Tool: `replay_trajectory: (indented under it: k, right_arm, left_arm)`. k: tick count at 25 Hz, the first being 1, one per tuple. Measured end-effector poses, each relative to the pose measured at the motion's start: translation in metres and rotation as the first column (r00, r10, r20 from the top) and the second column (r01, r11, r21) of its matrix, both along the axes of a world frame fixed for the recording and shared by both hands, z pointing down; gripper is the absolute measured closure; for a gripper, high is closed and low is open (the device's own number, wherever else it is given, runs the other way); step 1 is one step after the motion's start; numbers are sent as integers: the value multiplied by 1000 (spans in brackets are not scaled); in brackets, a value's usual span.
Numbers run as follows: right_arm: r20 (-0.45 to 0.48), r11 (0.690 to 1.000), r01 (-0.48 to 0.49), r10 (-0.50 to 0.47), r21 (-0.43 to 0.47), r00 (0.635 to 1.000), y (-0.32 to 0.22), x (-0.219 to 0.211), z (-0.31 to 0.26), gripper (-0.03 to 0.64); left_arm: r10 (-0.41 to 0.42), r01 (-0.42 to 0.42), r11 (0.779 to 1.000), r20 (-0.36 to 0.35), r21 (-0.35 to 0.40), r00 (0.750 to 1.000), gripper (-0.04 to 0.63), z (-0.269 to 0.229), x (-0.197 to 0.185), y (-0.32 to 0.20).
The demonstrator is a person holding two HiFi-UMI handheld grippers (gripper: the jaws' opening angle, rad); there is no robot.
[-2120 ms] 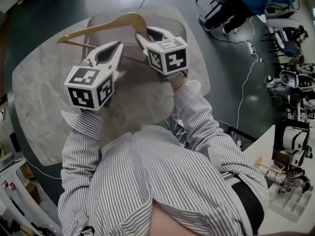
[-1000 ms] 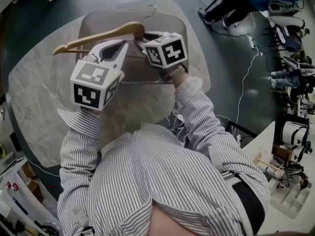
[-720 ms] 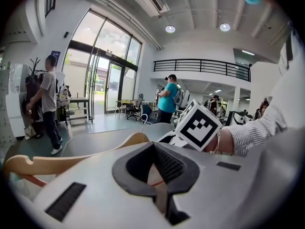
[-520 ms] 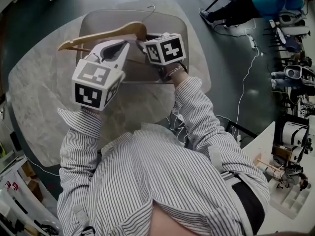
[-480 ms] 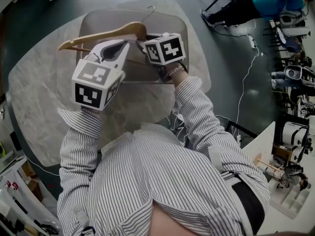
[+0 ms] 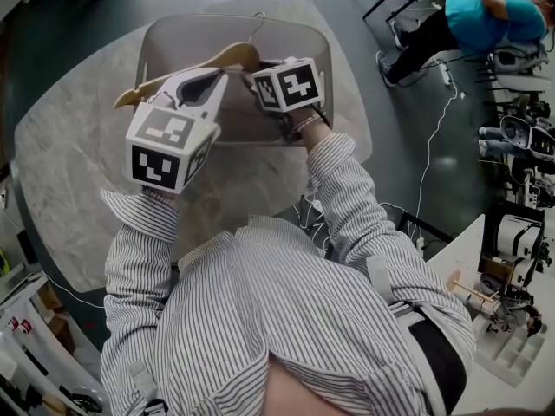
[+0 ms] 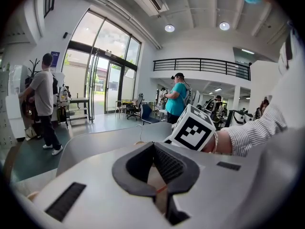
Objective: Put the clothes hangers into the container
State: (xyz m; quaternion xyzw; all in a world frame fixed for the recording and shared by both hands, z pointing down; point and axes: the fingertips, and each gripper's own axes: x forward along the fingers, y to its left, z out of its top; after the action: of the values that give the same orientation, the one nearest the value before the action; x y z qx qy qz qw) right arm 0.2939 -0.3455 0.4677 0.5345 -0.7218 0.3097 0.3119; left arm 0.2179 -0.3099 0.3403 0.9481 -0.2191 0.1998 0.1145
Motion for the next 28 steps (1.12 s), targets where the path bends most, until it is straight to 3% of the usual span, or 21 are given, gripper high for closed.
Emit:
replay_trajectory:
  k: [6,14,18,28]
  right_arm:
    - [-18,999,4,-3,50,1000,-2,0,-13,443]
    - [-73,984,5,9,180,997,-9,-4,-54,442]
    - [-38,968,-9,19,251,999,-7,-5,-76,442]
    - [-65,842,-34,81,538,995,24,-35,-181,523]
  left_arm:
    - [-1,1,1000,-2,-2,1000,586,0,-2,0]
    - [-6,6,1000,-28,-10,1000,586,-5,-12,6]
    - [-5,5,1000,-38,11,999,586,-17,-18,12]
    - [10,-6,999,-131,37,991,586,-47,-56,41]
